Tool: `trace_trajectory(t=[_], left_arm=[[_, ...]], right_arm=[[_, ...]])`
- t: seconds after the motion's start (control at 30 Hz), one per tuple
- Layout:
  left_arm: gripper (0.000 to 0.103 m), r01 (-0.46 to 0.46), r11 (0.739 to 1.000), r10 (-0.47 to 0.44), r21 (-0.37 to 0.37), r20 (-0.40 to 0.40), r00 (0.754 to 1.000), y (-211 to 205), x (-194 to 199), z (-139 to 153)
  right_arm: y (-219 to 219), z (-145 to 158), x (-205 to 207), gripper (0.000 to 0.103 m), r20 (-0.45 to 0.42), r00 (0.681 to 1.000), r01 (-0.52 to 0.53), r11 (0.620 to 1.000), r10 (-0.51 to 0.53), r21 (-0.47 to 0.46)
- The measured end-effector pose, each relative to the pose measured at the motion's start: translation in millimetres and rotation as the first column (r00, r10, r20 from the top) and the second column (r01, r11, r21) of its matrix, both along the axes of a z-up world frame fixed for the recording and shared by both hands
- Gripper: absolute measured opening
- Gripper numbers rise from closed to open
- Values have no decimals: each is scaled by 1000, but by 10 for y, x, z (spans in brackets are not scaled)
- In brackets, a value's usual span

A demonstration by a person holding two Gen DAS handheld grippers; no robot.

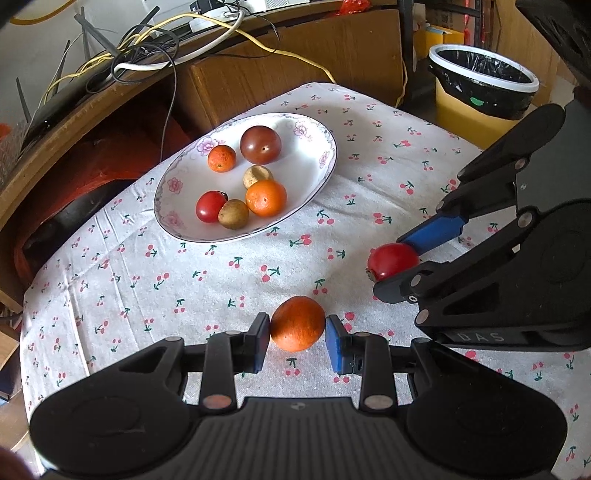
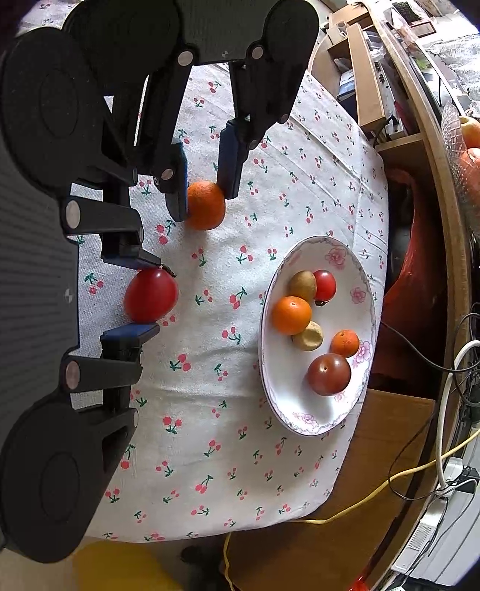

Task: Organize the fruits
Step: 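Carry the mandarin and red tomato toward the white bowl with both tools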

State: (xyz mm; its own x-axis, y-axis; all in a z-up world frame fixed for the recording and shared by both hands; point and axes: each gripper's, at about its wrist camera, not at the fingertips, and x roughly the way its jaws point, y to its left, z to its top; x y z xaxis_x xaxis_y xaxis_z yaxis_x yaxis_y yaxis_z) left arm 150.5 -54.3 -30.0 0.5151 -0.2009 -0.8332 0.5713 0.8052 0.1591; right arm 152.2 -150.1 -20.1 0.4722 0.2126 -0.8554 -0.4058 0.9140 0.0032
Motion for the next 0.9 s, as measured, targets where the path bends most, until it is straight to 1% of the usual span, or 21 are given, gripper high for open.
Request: trace_trajectory(t=[0.2, 0.4, 0.57, 0.73, 0.9], left_arm=[[40, -3, 1000, 4, -9, 9, 1000, 5, 5, 63], [40, -35, 999, 36, -36, 16, 999, 83, 56, 136], [40, -42, 998, 43, -40, 17, 999, 90, 73, 138], [40, -36, 999, 37, -25, 21, 999, 62, 105, 111], [40, -50, 998, 52, -37, 41, 998, 61, 174, 185]], right_arm=[[-9, 94, 7, 27, 19, 1000, 12, 1000, -12, 19], [-40, 130, 13, 27, 27, 999, 27, 999, -27, 28], [-83, 141, 21, 27, 31, 999, 39, 999, -40, 34], [-94, 149, 64, 27, 37, 998, 46, 998, -47, 32], [-113, 206, 149, 27, 51, 996, 64, 997, -67, 51]])
